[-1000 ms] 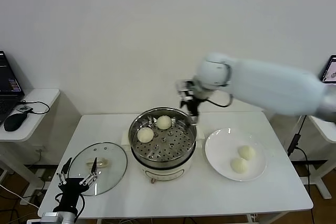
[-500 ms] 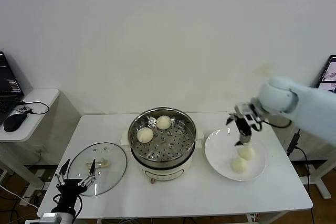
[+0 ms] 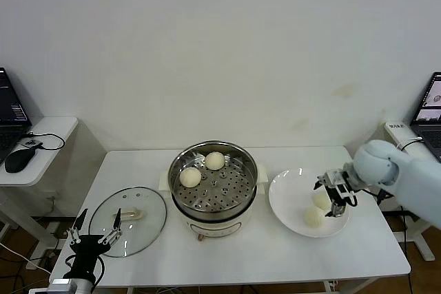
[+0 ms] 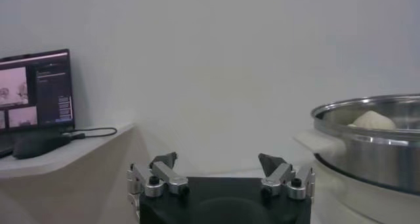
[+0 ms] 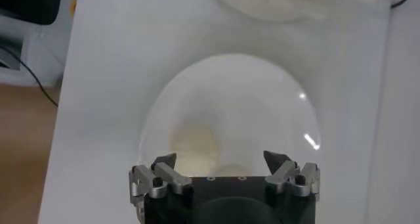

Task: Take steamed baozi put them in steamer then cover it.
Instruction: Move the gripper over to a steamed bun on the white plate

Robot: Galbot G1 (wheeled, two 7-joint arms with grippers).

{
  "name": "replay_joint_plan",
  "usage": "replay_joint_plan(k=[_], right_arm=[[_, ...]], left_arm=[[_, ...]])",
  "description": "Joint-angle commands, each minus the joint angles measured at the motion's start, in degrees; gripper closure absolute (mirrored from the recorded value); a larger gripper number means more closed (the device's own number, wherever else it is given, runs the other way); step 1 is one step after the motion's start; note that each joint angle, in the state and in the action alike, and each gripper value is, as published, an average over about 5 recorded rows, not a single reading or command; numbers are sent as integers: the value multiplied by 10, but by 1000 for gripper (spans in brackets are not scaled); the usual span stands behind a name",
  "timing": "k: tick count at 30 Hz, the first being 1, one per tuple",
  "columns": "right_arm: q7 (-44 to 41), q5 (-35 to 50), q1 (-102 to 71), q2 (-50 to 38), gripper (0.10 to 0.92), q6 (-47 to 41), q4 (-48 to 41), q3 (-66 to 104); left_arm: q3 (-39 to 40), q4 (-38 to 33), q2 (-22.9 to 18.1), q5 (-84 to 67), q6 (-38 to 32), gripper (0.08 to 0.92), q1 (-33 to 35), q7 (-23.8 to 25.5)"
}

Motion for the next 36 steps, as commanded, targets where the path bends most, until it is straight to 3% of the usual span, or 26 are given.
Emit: replay_joint_plan(k=[1, 19, 36], right_arm=[[3, -45, -91, 6, 203, 11, -28, 57], [19, -61, -111, 98, 209, 13, -106, 69], [-4, -52, -92, 102, 445, -1, -109, 63]], left_arm=[[-3, 1, -2, -1, 2, 177, 0, 0], [-6, 8, -4, -1, 1, 177, -2, 1], [-8, 8, -8, -2, 0, 177, -1, 0]])
